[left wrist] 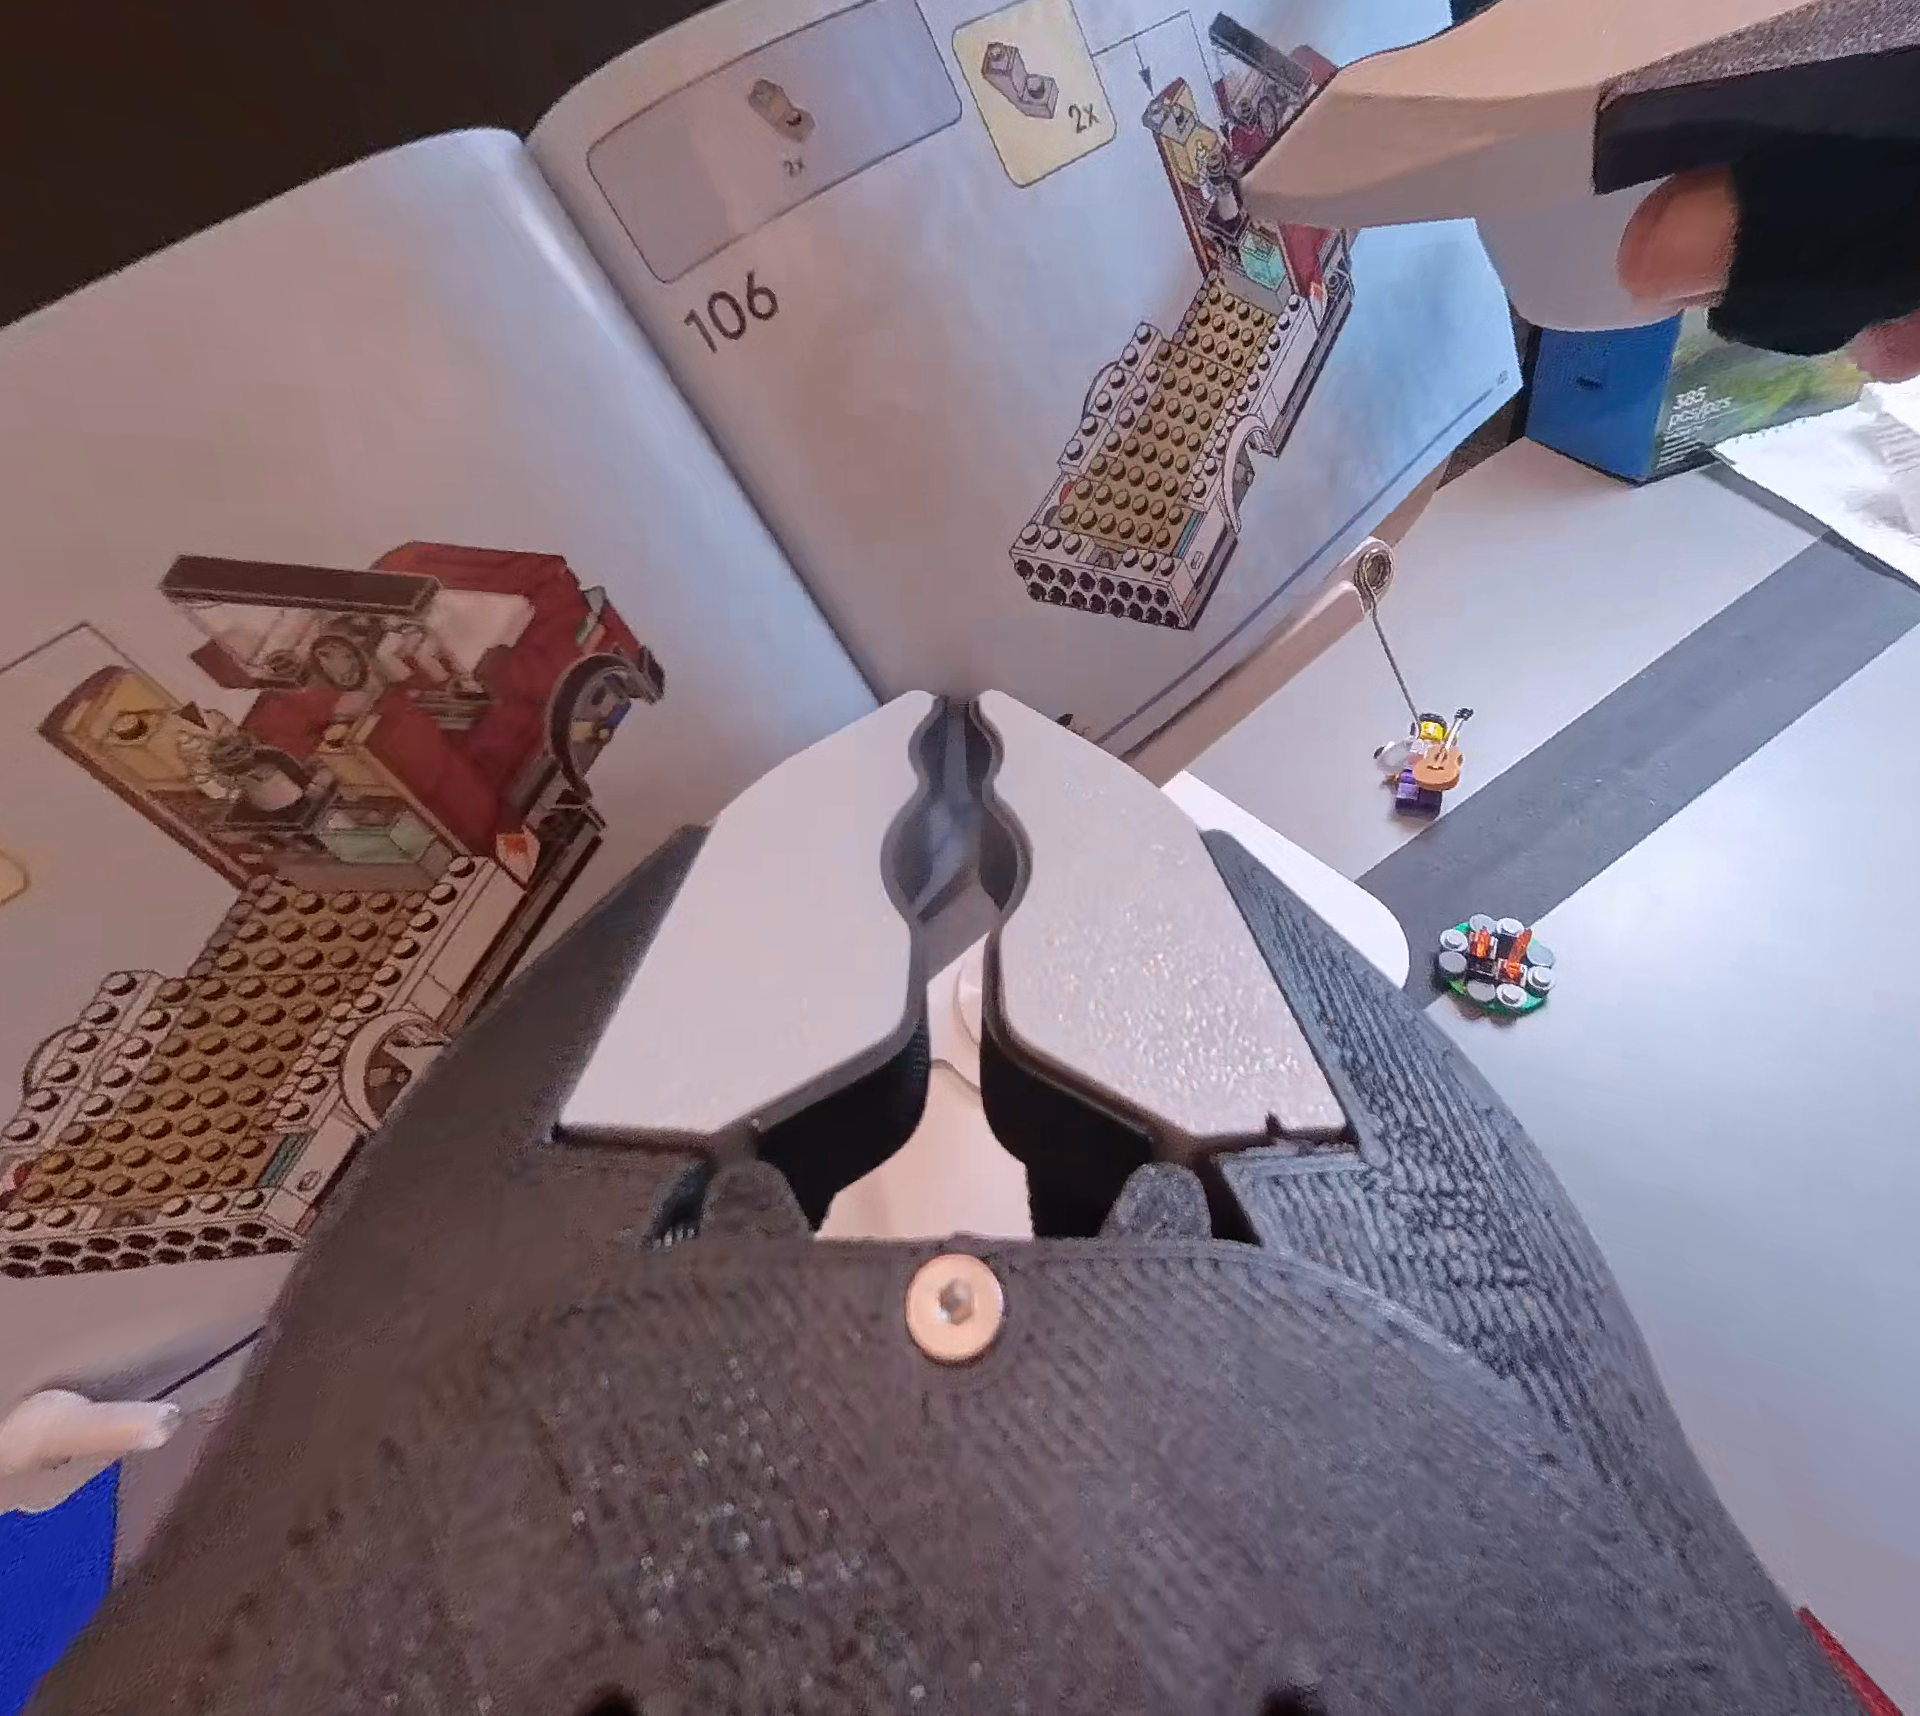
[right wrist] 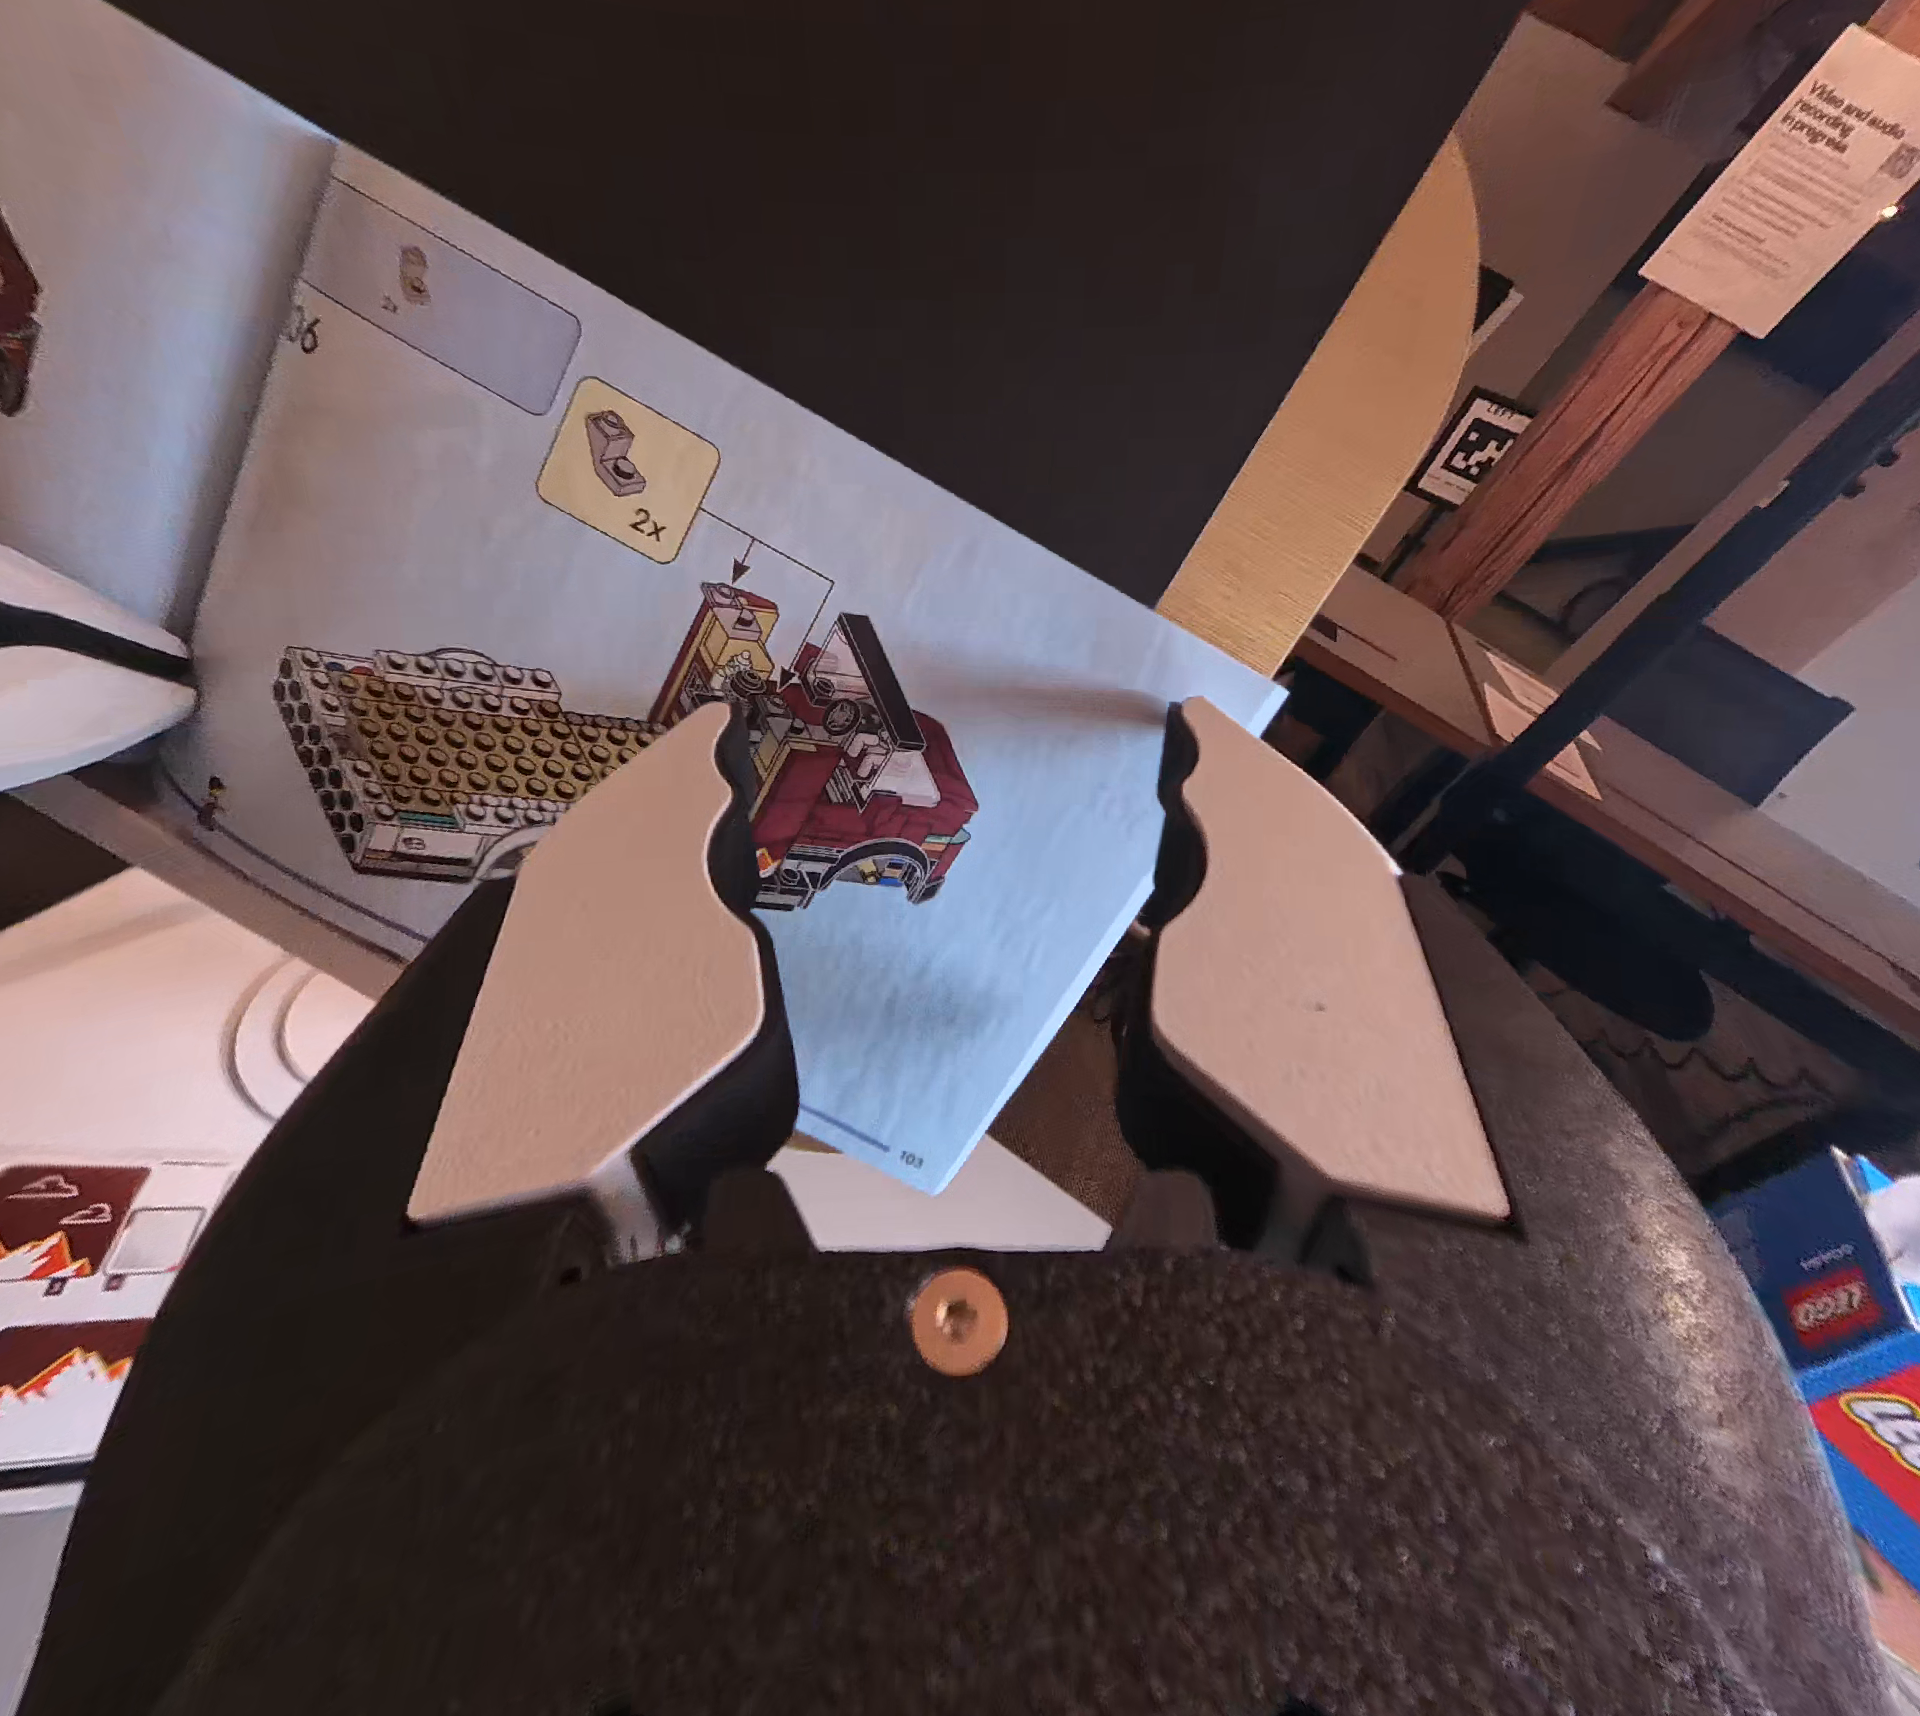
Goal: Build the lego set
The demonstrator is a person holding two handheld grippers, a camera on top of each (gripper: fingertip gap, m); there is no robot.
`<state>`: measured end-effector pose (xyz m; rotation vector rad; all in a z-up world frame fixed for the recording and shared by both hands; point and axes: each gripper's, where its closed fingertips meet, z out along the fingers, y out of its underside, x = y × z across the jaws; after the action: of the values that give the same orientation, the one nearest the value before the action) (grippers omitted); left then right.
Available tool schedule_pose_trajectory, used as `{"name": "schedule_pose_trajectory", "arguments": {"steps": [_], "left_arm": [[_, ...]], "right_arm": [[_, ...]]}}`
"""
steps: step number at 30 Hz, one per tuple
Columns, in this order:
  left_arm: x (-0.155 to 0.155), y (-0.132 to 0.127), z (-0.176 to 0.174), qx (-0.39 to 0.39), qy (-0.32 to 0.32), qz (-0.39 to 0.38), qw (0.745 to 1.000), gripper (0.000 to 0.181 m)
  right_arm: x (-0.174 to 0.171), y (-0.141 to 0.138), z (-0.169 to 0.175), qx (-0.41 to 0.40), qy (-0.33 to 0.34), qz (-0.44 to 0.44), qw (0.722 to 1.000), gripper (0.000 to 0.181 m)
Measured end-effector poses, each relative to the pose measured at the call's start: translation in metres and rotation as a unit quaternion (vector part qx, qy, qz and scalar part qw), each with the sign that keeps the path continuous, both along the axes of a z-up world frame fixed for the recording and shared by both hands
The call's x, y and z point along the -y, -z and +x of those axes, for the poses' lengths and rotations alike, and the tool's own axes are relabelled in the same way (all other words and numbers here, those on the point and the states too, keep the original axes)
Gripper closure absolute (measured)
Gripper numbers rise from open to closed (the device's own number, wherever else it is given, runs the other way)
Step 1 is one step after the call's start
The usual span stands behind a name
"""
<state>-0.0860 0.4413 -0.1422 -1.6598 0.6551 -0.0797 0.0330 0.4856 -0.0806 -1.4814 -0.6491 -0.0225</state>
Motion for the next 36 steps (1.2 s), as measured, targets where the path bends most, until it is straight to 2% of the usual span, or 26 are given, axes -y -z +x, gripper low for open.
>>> {"name": "schedule_pose_trajectory", "arguments": {"steps": [12, 15, 21, 31, 33, 36], "left_arm": [[0.001, 0.004, -0.003, -0.010, 0.000, 0.001, 1.000, 0.181], [0.001, 0.004, -0.003, 0.001, 0.003, -0.002, 1.000, 0.181], [0.001, 0.005, -0.002, 0.005, 0.003, -0.003, 1.000, 0.181], [0.002, 0.006, -0.002, 0.006, 0.006, -0.007, 1.000, 0.181], [0.002, 0.006, -0.002, 0.007, 0.006, -0.011, 1.000, 0.181], [0.007, 0.003, 0.003, 0.022, 0.015, -0.023, 0.999, 0.169]], "right_arm": [[-0.014, -0.011, 0.006, -0.012, 0.018, 0.028, 0.999, 0.102], [-0.013, -0.009, 0.010, -0.013, 0.026, 0.036, 0.999, 0.111], [-0.006, 0.002, 0.004, 0.012, 0.012, 0.039, 0.999, 0.146], [0.026, -0.004, 0.009, 0.002, -0.004, 0.085, 0.996, 0.145], [0.033, -0.007, 0.009, -0.008, -0.022, 0.091, 0.996, 0.147], [0.045, -0.006, 0.005, -0.031, -0.076, 0.082, 0.993, 0.160]]}}
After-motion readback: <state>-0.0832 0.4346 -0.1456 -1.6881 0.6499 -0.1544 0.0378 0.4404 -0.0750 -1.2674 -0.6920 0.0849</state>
